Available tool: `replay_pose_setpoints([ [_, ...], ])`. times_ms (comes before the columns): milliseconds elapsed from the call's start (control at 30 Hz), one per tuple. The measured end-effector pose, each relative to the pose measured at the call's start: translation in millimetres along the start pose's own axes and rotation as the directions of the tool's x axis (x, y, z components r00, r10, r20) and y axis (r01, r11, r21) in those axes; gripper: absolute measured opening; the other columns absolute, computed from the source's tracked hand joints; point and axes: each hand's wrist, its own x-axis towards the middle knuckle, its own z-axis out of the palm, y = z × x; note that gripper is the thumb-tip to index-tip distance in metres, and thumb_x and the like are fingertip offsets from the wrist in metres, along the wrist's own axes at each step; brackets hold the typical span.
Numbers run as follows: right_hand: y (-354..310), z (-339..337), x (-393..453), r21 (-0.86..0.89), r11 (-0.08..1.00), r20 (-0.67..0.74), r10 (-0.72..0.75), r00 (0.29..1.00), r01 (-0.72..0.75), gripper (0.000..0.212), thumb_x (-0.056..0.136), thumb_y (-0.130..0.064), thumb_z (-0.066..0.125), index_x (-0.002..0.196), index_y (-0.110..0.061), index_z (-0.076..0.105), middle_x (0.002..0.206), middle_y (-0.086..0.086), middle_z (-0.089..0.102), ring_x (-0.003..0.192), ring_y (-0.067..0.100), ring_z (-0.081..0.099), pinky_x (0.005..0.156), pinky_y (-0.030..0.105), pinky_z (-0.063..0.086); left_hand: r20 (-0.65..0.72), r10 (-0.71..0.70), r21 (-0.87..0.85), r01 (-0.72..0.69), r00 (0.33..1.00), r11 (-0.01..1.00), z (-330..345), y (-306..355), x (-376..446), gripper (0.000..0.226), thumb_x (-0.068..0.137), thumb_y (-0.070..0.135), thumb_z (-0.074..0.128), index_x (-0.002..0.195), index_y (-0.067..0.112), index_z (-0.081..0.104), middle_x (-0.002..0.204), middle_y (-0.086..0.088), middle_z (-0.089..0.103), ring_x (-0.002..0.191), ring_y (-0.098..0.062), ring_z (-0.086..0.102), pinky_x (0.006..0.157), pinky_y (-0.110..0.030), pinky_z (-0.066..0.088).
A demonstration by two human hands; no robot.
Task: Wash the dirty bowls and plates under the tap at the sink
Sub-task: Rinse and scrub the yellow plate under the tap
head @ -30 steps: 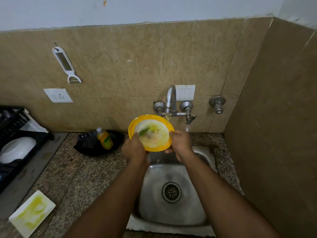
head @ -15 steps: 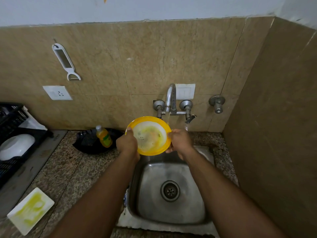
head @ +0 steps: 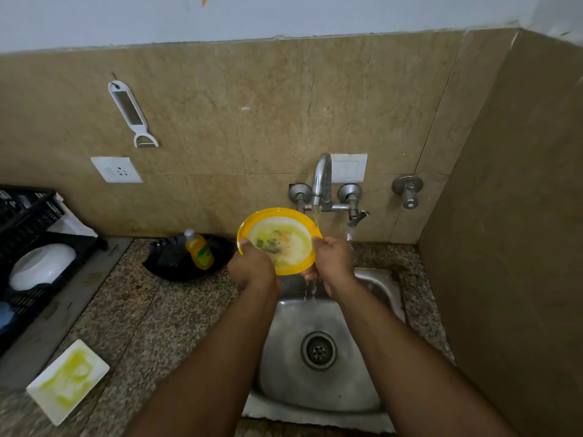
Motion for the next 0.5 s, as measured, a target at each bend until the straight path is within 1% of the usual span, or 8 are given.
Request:
replay_pose_setpoints([
  [100, -6, -1, -4, 0.052, 0.998, 0.138, 0.031, 0.99, -0.038, 0.014, 0.103, -0.012, 0.052, 0.106, -0.006, 0.064, 0.083, 0.021, 0.072, 0.054, 0.027, 0.071, 0.051, 0.038, 0.061, -0.023, -0.019, -0.029, 0.019, 1.0, 0.999, 3, 1, -4, 0.055, 0.102, 0.048, 0.049, 0.12, 0.0, 0.07, 0.12, -0.022, 0.07, 0.108, -0.043, 0.067, 0.095, -0.053, 0.056],
  [167, -6, -1, -6, 0.066, 0.996, 0.196, 0.052, 0.979, -0.066, 0.02, 0.098, -0.001, 0.05, 0.112, -0.005, 0.063, 0.095, 0.023, 0.073, 0.063, 0.031, 0.073, 0.056, 0.042, 0.063, -0.007, -0.022, -0.028, 0.022, 1.0, 0.999, 3, 1, -5, 0.054, 0.102, 0.047, 0.048, 0.121, 0.001, 0.069, 0.122, -0.022, 0.069, 0.109, -0.043, 0.066, 0.096, -0.053, 0.055],
  [200, -4, -1, -5, 0.071, 0.996, 0.178, 0.044, 0.983, -0.058, 0.021, 0.097, 0.001, 0.049, 0.111, -0.003, 0.063, 0.096, 0.024, 0.072, 0.062, 0.032, 0.072, 0.054, 0.042, 0.062, 0.004, -0.024, -0.022, 0.024, 1.0, 0.999, 3, 2, -7, 0.052, 0.102, 0.045, 0.049, 0.122, 0.002, 0.069, 0.122, -0.021, 0.069, 0.11, -0.043, 0.065, 0.096, -0.053, 0.055],
  [267, -6, -4, -1, 0.052, 0.998, 0.086, 0.019, 0.996, -0.023, 0.018, 0.1, -0.004, 0.048, 0.105, -0.001, 0.065, 0.089, 0.025, 0.071, 0.054, 0.032, 0.069, 0.044, 0.039, 0.059, 0.073, -0.071, -0.05, 0.075, 0.995, 0.996, 1, 1, -9, 0.041, 0.099, 0.039, 0.056, 0.117, 0.006, 0.072, 0.118, -0.016, 0.07, 0.104, -0.039, 0.067, 0.093, -0.053, 0.057],
  [333, -8, -9, 9, -0.021, 1.0, 0.007, -0.007, 1.0, 0.007, 0.021, 0.104, -0.014, 0.05, 0.098, -0.002, 0.066, 0.078, 0.024, 0.068, 0.043, 0.03, 0.063, 0.036, 0.032, 0.051, 0.197, -0.125, -0.088, 0.145, 0.972, 0.986, -2, 1, -7, 0.022, 0.09, 0.038, 0.066, 0.094, 0.016, 0.07, 0.112, -0.013, 0.07, 0.096, -0.035, 0.068, 0.087, -0.055, 0.06],
  [367, -10, -12, 13, -0.051, 0.999, 0.005, -0.014, 1.0, 0.014, 0.025, 0.106, -0.018, 0.05, 0.097, -0.002, 0.066, 0.072, 0.023, 0.066, 0.039, 0.029, 0.06, 0.034, 0.03, 0.049, 0.251, -0.152, -0.099, 0.182, 0.956, 0.978, -4, 2, -5, 0.021, 0.085, 0.039, 0.07, 0.086, 0.018, 0.066, 0.11, -0.012, 0.07, 0.094, -0.033, 0.068, 0.085, -0.057, 0.06],
  [433, -13, -17, 21, -0.052, 0.998, 0.062, -0.018, 0.998, 0.021, 0.032, 0.107, -0.027, 0.05, 0.099, -0.001, 0.067, 0.066, 0.021, 0.064, 0.038, 0.029, 0.057, 0.034, 0.029, 0.048, 0.331, -0.187, -0.139, 0.244, 0.925, 0.96, -6, 4, 2, 0.024, 0.08, 0.042, 0.075, 0.086, 0.021, 0.064, 0.111, -0.011, 0.071, 0.096, -0.033, 0.069, 0.087, -0.059, 0.059],
  [500, -16, -19, 23, -0.021, 1.0, 0.181, 0.017, 0.983, -0.014, 0.03, 0.106, -0.028, 0.052, 0.105, -0.002, 0.067, 0.071, 0.019, 0.066, 0.049, 0.029, 0.06, 0.041, 0.032, 0.054, 0.324, -0.173, -0.131, 0.225, 0.93, 0.965, -6, 0, 10, 0.033, 0.08, 0.049, 0.071, 0.09, 0.019, 0.064, 0.115, -0.012, 0.072, 0.099, -0.034, 0.07, 0.089, -0.059, 0.059],
])
